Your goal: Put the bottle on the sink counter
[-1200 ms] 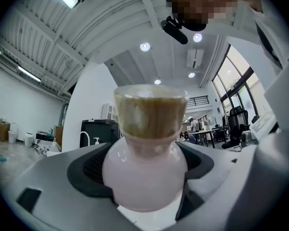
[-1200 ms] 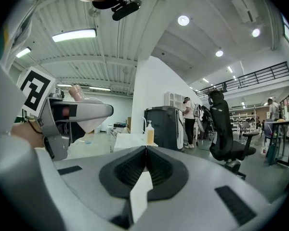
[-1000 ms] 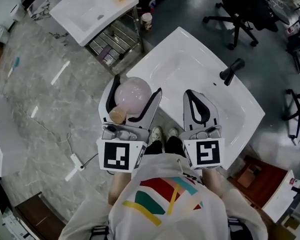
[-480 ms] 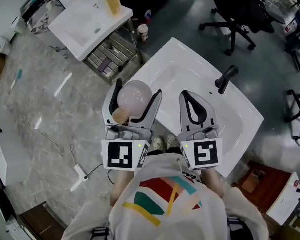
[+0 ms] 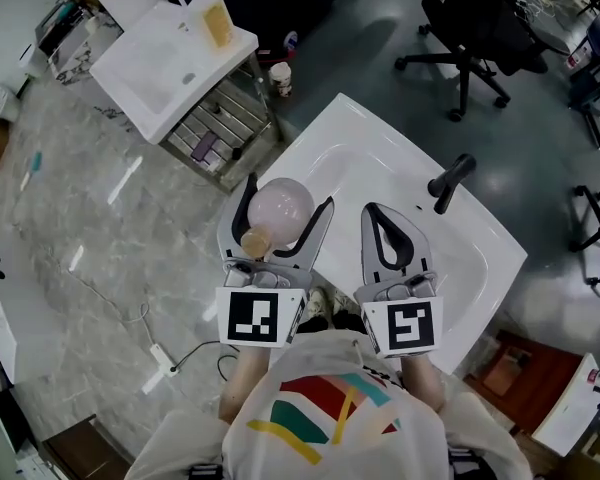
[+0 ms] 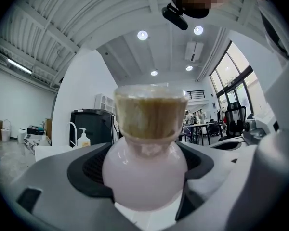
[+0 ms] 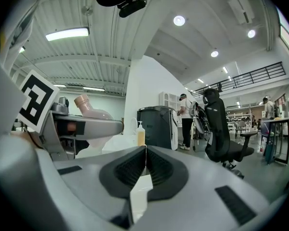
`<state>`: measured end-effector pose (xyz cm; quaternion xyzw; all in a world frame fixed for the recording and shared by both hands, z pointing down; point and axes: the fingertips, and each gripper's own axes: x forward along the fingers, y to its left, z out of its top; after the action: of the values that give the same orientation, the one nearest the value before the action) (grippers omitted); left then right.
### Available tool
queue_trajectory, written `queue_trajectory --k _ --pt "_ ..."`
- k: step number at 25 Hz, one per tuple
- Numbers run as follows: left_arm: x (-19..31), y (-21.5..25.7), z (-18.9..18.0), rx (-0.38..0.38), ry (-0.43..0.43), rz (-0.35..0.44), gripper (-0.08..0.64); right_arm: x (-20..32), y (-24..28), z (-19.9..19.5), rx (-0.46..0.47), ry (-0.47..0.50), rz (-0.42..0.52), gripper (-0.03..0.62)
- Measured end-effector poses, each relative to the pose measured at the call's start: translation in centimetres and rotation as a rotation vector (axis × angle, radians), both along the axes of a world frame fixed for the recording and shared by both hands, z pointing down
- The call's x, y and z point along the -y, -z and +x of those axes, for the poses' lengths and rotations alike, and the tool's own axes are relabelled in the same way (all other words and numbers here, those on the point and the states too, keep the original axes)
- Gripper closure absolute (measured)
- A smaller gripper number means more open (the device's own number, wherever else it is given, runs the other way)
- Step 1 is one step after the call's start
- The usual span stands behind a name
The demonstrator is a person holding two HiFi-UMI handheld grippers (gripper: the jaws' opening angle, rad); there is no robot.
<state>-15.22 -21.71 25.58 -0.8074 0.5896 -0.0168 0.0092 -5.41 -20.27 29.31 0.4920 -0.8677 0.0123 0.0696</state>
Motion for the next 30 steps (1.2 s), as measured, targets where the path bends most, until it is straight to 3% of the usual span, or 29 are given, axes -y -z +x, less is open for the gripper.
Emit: queue_trajectory --k 12,24,30 --pt "9.5 -4.9 2.5 0.075 -0.077 -0.106 0.155 4.6 -2.9 2.0 0.019 -0.063 -0.047 0.580" --pt "16.9 -9.7 4.4 0.095 -0.112 -0.183 0.155 8.0 -5.5 3.8 0.003 -0.101 -0.092 0.580" --pt "20.6 -13.4 5.3 0.094 -0.126 -0.260 0.155 9.0 -6.6 3.4 0.011 -0.093 -0.105 0.580"
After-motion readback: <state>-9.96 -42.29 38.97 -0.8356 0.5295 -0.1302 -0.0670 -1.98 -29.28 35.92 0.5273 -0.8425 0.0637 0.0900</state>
